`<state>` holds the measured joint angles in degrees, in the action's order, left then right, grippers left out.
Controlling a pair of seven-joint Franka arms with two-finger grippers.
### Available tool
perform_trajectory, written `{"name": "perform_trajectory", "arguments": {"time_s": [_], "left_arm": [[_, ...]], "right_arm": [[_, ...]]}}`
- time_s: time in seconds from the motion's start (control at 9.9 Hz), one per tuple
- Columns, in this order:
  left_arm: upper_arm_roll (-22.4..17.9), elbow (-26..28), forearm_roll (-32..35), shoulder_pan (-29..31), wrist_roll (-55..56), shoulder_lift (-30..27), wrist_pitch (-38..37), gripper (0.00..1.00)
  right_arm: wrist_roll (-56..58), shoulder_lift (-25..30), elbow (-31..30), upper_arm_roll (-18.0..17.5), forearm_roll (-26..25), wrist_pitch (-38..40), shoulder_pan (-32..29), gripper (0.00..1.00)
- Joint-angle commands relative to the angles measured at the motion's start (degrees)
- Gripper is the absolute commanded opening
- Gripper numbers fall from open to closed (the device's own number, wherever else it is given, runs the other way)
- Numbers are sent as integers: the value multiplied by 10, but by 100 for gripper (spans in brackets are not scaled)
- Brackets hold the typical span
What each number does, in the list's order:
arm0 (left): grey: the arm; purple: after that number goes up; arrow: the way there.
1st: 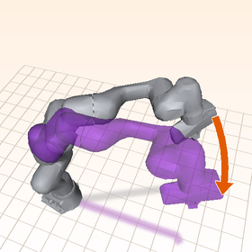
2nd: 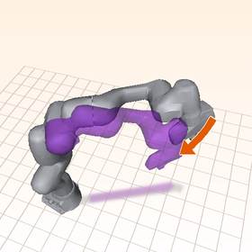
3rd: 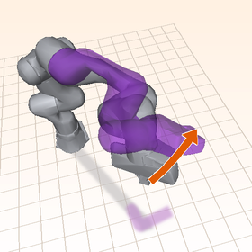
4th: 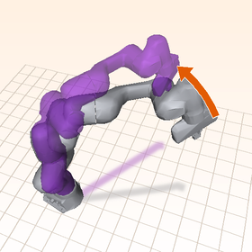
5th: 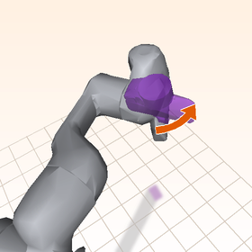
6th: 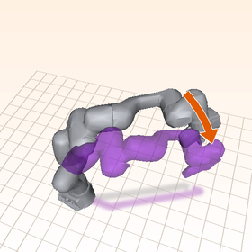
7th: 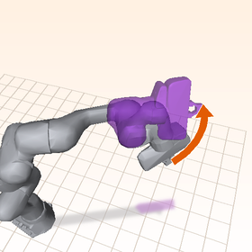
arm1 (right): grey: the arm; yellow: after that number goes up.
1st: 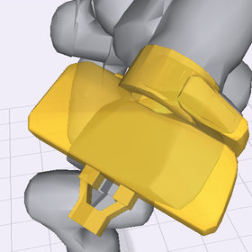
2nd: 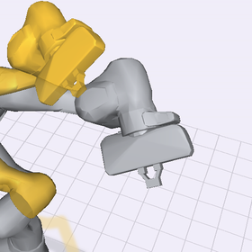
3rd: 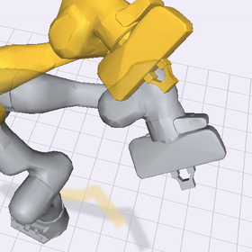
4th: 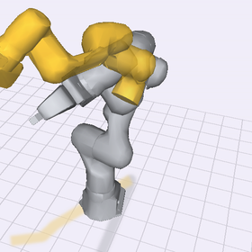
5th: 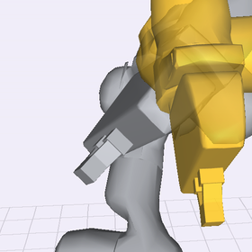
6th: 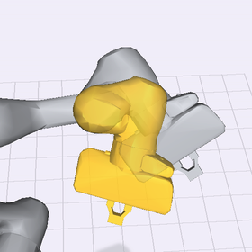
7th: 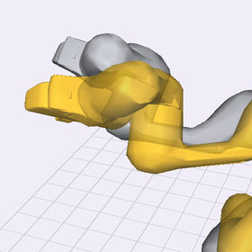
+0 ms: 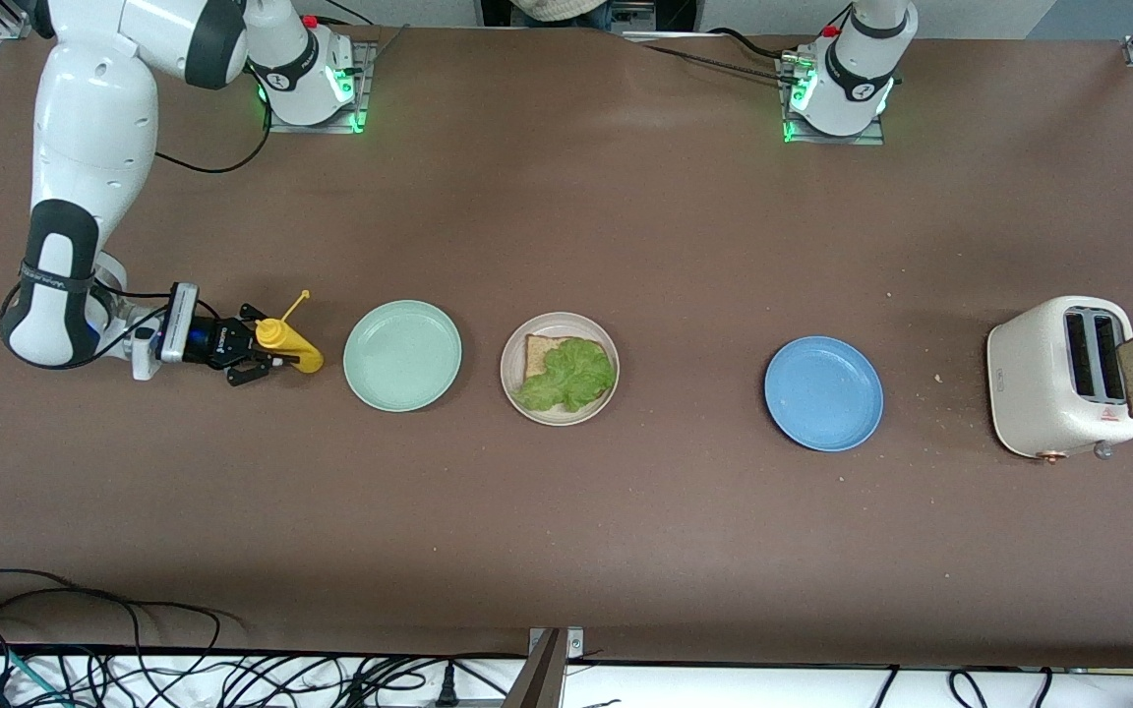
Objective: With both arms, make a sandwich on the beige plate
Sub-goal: 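Release the mustard with the right gripper while the left gripper grasps the toast, then retract the right gripper while the left gripper carries the toast over the plate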
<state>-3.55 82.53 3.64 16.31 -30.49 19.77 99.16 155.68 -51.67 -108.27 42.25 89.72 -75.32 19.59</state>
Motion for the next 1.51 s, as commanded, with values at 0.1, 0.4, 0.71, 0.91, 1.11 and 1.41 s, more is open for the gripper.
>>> {"name": "perform_trajectory", "arguments": {"time_s": [0.1, 0.4, 0.71, 0.91, 1.11, 1.41], "left_arm": [[1, -33, -131, -40, 5, 4, -89, 0], [6, -24, -250, -119, 115, 25, -130, 0], [8, -25, -336, -199, 189, 61, -130, 0], [9, -20, -384, -226, 191, 78, -130, 0], [9, -16, -448, -264, 189, 110, -130, 0], [12, -16, -543, -305, 184, 147, -122, 0]], "right_arm": [[12, 12, 8, 5, 11, 8, -14, 100], [-62, 25, 27, 64, -11, 30, -6, 100], [-162, 25, 91, 114, -51, 87, -5, 100], [-254, 25, 153, 162, -69, 139, -5, 100], [-331, 25, 211, 200, -83, 172, -3, 100], [-477, 79, 249, 205, -148, 146, 12, 100]]}}
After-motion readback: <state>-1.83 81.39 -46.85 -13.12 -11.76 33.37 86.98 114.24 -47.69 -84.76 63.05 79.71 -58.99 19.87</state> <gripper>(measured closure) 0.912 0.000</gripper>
